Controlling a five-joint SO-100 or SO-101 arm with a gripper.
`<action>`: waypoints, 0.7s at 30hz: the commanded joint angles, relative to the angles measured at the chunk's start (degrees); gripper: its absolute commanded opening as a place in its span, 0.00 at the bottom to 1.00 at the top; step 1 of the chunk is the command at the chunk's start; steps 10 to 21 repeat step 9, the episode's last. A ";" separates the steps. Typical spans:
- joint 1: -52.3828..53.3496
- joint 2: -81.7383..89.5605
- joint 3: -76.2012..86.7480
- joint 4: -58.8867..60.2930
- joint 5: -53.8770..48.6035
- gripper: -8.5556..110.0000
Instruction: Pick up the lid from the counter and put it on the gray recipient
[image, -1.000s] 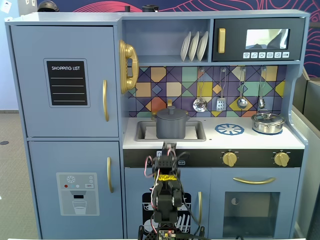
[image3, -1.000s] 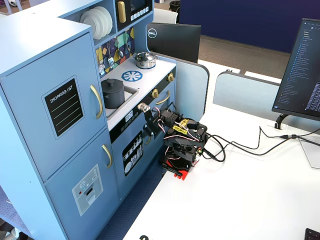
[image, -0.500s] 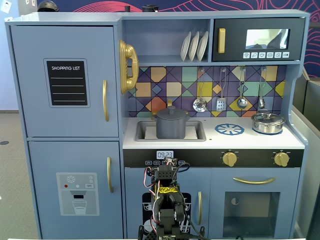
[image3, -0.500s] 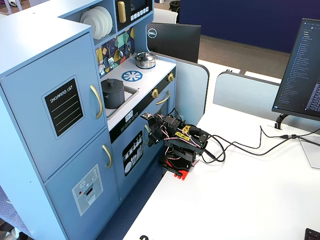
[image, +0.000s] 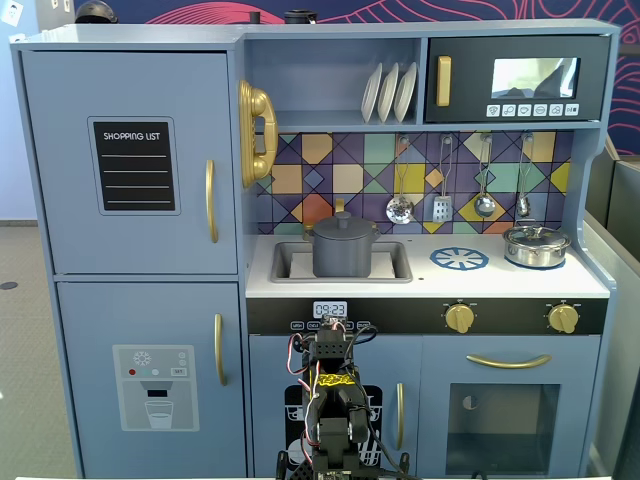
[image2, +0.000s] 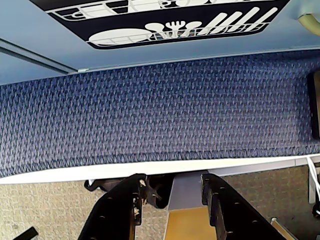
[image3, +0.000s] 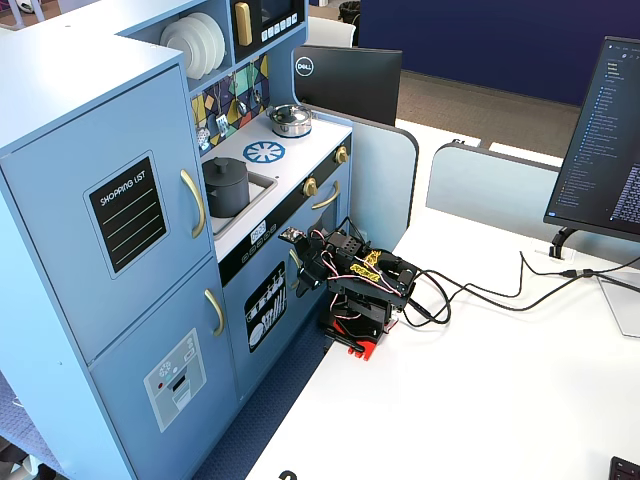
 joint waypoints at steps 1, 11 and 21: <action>0.79 -0.35 0.00 10.46 -0.18 0.12; 0.79 -0.35 0.00 10.46 -0.18 0.14; 0.79 -0.35 0.00 10.46 -0.18 0.14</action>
